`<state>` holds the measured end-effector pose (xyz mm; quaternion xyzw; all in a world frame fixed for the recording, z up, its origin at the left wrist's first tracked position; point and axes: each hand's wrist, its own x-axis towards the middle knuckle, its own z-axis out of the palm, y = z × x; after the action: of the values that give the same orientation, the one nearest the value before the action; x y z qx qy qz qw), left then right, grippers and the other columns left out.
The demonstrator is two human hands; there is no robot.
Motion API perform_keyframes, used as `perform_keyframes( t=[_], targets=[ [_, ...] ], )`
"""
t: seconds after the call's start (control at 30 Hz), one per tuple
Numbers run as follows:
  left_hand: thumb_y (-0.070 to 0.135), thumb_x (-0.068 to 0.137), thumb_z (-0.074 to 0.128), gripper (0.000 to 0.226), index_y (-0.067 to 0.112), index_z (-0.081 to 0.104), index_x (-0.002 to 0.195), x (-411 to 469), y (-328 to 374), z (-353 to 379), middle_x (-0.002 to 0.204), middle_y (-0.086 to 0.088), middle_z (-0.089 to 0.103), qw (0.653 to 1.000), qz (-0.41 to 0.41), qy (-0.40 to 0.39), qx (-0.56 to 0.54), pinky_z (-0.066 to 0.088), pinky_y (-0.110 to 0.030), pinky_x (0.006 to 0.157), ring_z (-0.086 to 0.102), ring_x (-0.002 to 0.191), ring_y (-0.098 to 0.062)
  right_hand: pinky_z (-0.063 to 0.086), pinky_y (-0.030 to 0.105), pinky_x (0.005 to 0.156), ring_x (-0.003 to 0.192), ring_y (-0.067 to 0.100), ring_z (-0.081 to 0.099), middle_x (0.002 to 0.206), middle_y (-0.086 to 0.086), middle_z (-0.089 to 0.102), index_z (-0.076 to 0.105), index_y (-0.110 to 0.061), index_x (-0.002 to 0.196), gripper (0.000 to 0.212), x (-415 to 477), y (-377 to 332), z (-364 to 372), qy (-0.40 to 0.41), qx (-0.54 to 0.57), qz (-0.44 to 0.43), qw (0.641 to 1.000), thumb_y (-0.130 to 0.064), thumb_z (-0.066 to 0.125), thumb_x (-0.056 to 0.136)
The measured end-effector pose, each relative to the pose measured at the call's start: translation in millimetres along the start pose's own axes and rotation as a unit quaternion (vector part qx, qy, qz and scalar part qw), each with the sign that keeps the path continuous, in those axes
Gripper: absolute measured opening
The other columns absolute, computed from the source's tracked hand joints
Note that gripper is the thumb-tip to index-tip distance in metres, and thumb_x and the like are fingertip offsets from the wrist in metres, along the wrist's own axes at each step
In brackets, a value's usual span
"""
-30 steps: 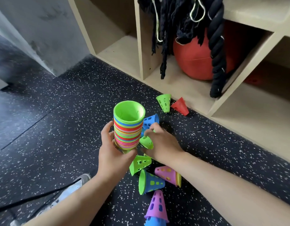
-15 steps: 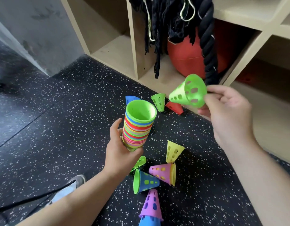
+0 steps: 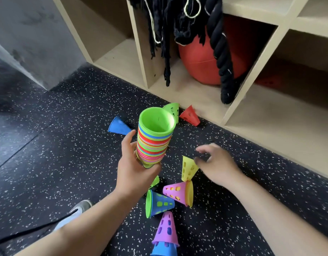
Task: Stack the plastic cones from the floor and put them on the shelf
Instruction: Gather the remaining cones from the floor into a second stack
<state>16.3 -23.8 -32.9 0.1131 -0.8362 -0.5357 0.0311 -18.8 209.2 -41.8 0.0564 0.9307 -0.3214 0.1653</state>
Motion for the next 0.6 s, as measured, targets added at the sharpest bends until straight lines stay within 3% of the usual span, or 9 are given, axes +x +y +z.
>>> perform_keyframes(
  t=[0.07, 0.17, 0.27, 0.37, 0.43, 0.5, 0.6],
  targets=[
    [0.017, 0.066, 0.085, 0.098, 0.037, 0.031, 0.146, -2, -2, 0, 0.125, 0.016, 0.063, 1.0, -0.005, 0.0, -0.002, 0.055, -0.045, 0.098, 0.07, 0.106, -0.005, 0.049, 0.027, 0.078, 0.084, 0.007, 0.058, 0.114, -0.015, 0.059, 0.066, -0.034, 0.112, 0.019, 3, 12, 18, -0.024, -0.033, 0.001, 0.999, -0.033, 0.063, 0.092],
    [0.018, 0.065, 0.083, 0.097, 0.037, 0.031, 0.145, -5, -3, -1, 0.125, 0.015, 0.063, 1.0, -0.011, -0.004, 0.0, 0.055, -0.047, 0.098, 0.07, 0.106, -0.007, 0.047, 0.023, 0.074, 0.087, 0.009, 0.062, 0.104, -0.012, 0.066, 0.068, -0.03, 0.099, 0.009, 0, 15, 23, 0.001, -0.016, -0.001, 1.0, -0.027, 0.06, 0.096],
    [0.025, 0.063, 0.081, 0.099, 0.04, 0.029, 0.146, -7, -3, 0, 0.126, 0.012, 0.063, 1.0, -0.014, -0.009, 0.007, 0.055, -0.048, 0.097, 0.07, 0.106, -0.01, 0.04, 0.007, 0.065, 0.077, -0.003, 0.059, 0.093, -0.012, 0.067, 0.072, -0.024, 0.099, 0.01, -9, 5, 5, 0.131, 0.055, -0.047, 0.989, -0.02, 0.063, 0.095],
    [0.026, 0.064, 0.082, 0.1, 0.042, 0.027, 0.146, -9, -3, 3, 0.126, 0.011, 0.063, 1.0, -0.017, -0.013, 0.013, 0.055, -0.047, 0.097, 0.07, 0.106, -0.009, 0.045, 0.015, 0.059, 0.069, 0.002, 0.058, 0.088, -0.01, 0.066, 0.072, -0.016, 0.104, 0.013, -29, -29, -34, 0.298, 0.142, -0.182, 0.926, -0.017, 0.063, 0.094],
    [0.024, 0.065, 0.083, 0.1, 0.042, 0.028, 0.146, -10, -3, 5, 0.125, 0.011, 0.064, 1.0, -0.016, -0.014, 0.012, 0.055, -0.047, 0.098, 0.07, 0.107, -0.009, 0.05, 0.022, 0.061, 0.071, 0.009, 0.06, 0.093, 0.0, 0.067, 0.072, -0.006, 0.104, 0.014, -41, -54, -59, 0.363, 0.158, -0.279, 0.875, -0.011, 0.063, 0.095],
    [0.02, 0.066, 0.084, 0.099, 0.042, 0.028, 0.146, -11, -2, 8, 0.124, 0.011, 0.066, 1.0, -0.01, -0.016, 0.013, 0.055, -0.047, 0.097, 0.07, 0.105, -0.008, 0.049, 0.021, 0.062, 0.072, 0.014, 0.059, 0.095, 0.008, 0.067, 0.072, -0.001, 0.103, 0.013, -50, -75, -73, 0.374, 0.128, -0.358, 0.846, -0.006, 0.063, 0.095],
    [0.015, 0.067, 0.083, 0.099, 0.039, 0.029, 0.146, -14, 3, 12, 0.122, 0.012, 0.066, 1.0, 0.006, -0.014, 0.003, 0.057, -0.048, 0.094, 0.071, 0.103, -0.009, 0.047, 0.023, 0.063, 0.073, 0.013, 0.057, 0.106, 0.008, 0.065, 0.071, -0.003, 0.113, 0.022, -54, -87, -71, 0.297, 0.089, -0.416, 0.855, -0.013, 0.065, 0.094]
  ],
)
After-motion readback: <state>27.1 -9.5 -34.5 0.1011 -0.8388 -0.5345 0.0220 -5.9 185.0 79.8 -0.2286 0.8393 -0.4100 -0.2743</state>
